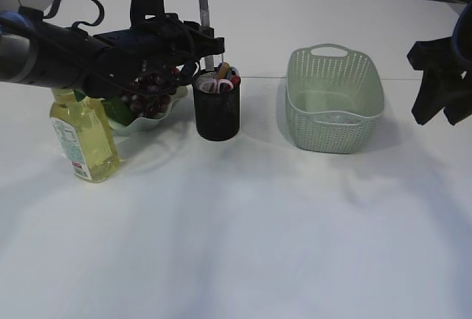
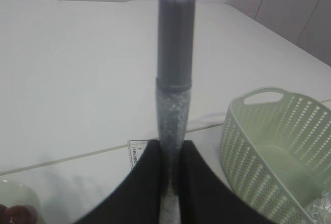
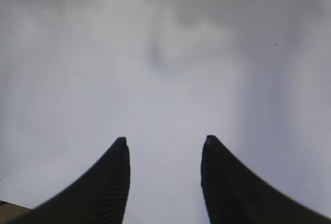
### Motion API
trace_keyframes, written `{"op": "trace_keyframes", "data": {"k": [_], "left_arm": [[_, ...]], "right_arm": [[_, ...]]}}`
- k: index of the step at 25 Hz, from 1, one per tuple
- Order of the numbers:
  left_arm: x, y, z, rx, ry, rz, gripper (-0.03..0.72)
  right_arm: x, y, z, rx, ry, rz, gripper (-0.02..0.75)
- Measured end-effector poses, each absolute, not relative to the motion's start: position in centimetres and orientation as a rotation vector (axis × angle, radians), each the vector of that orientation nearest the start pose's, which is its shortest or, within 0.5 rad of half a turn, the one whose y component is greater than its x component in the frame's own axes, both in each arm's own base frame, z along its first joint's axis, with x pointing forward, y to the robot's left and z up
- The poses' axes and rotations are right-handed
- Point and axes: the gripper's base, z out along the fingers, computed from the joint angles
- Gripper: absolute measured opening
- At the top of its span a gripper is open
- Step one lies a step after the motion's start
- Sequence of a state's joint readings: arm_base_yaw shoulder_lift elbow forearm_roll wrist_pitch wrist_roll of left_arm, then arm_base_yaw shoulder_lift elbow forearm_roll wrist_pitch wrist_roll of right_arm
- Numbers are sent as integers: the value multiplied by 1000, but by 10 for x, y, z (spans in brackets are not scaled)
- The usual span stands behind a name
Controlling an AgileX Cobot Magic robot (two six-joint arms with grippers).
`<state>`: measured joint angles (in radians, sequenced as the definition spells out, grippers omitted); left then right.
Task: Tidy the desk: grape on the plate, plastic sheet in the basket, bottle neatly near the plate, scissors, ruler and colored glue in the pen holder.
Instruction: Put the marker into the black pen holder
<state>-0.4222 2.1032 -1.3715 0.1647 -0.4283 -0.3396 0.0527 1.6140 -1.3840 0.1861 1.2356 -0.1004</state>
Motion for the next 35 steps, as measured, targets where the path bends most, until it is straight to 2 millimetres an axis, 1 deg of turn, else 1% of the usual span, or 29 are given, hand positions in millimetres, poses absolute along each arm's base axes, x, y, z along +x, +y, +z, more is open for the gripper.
{"op": "trace_keyframes", "data": {"k": [7, 9, 14, 15, 17, 20, 22, 23, 26, 29, 32, 35], "left_arm": [[434, -202, 193, 263, 1806, -495, 55], [434, -202, 193, 265, 1807, -494, 86], [434, -202, 191, 277, 1823, -484, 239], [434, -202, 191, 277, 1823, -484, 257], [434, -202, 191, 277, 1823, -484, 277], [433, -202, 191, 279, 1831, -480, 286], [432, -200, 196, 279, 1853, -468, 287], [430, -199, 201, 279, 1874, -457, 287], [420, -191, 224, 281, 1965, -401, 287], [399, -186, 250, 335, 2083, -309, 287], [370, -191, 278, 399, 2163, -243, 287], [335, -202, 307, 459, 2205, -235, 287]], "right_arm": [[318, 33, 302, -159, 2930, 260, 364], [318, 33, 302, -159, 2930, 260, 364], [318, 33, 302, -163, 2930, 260, 364], [318, 33, 302, -163, 2930, 260, 364], [318, 33, 302, -163, 2930, 260, 364], [318, 33, 302, -163, 2930, 260, 364], [318, 33, 302, -163, 2930, 260, 364], [318, 33, 302, -163, 2930, 260, 364], [320, 33, 305, -164, 2916, 255, 364], [322, 32, 313, -169, 2889, 244, 372], [324, 32, 317, -171, 2876, 235, 420], [324, 31, 317, -167, 2877, 229, 463]]}}
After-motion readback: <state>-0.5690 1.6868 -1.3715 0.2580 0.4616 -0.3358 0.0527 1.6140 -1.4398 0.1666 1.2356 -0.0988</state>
